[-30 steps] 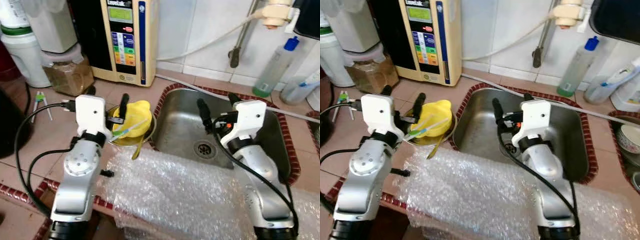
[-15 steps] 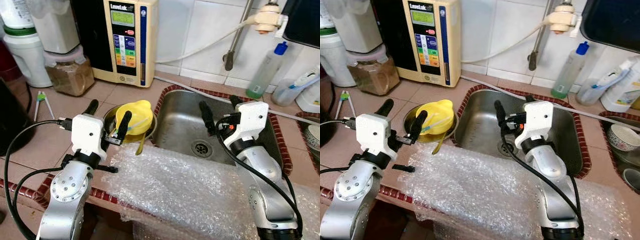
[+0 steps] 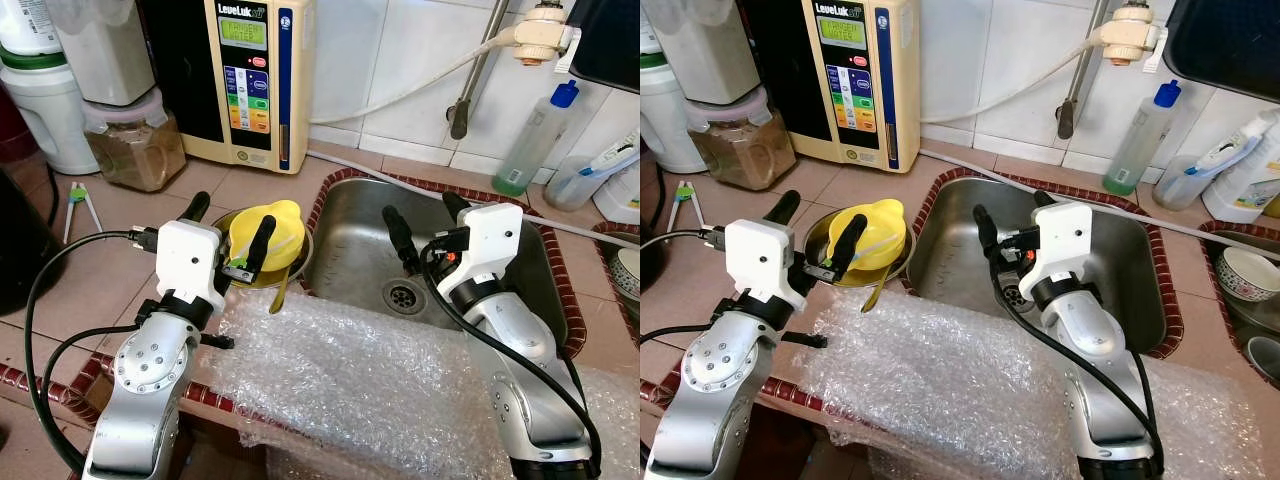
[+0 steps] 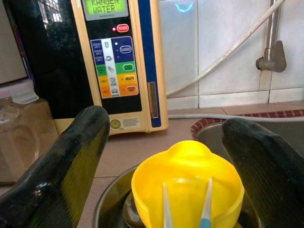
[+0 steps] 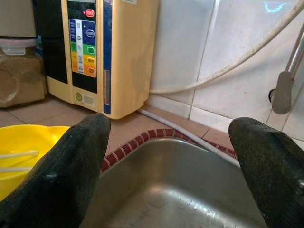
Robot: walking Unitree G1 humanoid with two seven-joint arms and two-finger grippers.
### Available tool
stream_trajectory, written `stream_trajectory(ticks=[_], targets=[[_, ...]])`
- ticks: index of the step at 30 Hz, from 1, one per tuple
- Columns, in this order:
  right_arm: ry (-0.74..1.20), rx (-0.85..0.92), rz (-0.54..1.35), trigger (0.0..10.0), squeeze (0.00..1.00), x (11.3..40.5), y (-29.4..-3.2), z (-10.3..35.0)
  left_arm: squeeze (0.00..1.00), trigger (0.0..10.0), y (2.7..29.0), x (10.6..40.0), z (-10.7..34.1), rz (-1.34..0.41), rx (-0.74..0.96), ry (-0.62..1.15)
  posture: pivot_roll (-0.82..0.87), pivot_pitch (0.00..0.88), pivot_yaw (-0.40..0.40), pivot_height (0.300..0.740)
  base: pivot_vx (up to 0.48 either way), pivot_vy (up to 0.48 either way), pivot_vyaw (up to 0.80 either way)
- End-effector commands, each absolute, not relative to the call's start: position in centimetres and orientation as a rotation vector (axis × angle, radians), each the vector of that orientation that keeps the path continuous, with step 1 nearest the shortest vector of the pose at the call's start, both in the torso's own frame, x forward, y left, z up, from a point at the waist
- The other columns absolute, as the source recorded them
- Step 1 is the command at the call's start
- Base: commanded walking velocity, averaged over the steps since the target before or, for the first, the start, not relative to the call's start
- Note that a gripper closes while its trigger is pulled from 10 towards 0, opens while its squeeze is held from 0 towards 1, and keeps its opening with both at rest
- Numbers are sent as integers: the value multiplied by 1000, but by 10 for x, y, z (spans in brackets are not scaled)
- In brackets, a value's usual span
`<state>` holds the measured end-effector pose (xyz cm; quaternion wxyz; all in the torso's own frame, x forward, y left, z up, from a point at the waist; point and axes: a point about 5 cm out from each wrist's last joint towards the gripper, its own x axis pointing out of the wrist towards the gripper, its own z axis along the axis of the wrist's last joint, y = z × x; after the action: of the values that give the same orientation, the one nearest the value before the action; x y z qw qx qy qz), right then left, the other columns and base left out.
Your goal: Kitchen organization
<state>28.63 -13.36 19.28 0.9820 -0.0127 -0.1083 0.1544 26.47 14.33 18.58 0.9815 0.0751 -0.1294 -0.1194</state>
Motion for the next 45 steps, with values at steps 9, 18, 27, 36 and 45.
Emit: stream_trajectory(ticks=[9, 18, 27, 36, 45], targets=[[-305, -75, 220, 10000, 0, 275, -147, 214, 0, 10000, 146, 263, 195, -206, 174, -282, 72, 96, -61, 740, 0, 0, 0], [-298, -100, 232, 10000, 0, 274, -147, 214, 0, 10000, 145, 266, 194, -202, 168, -281, 66, 90, -65, 740, 0, -212, 0], [-291, -105, 243, 10000, 0, 275, -144, 212, 0, 10000, 142, 265, 192, -214, 164, -271, 68, 90, -68, 740, 0, -401, 0], [-283, -109, 252, 10000, 0, 276, -142, 209, 0, 10000, 143, 264, 190, -210, 161, -264, 71, 95, -66, 740, 0, -58, 0], [-282, -108, 256, 10000, 0, 276, -141, 209, 0, 10000, 147, 264, 190, -162, 190, -265, 73, 95, -65, 740, 0, 0, 0]])
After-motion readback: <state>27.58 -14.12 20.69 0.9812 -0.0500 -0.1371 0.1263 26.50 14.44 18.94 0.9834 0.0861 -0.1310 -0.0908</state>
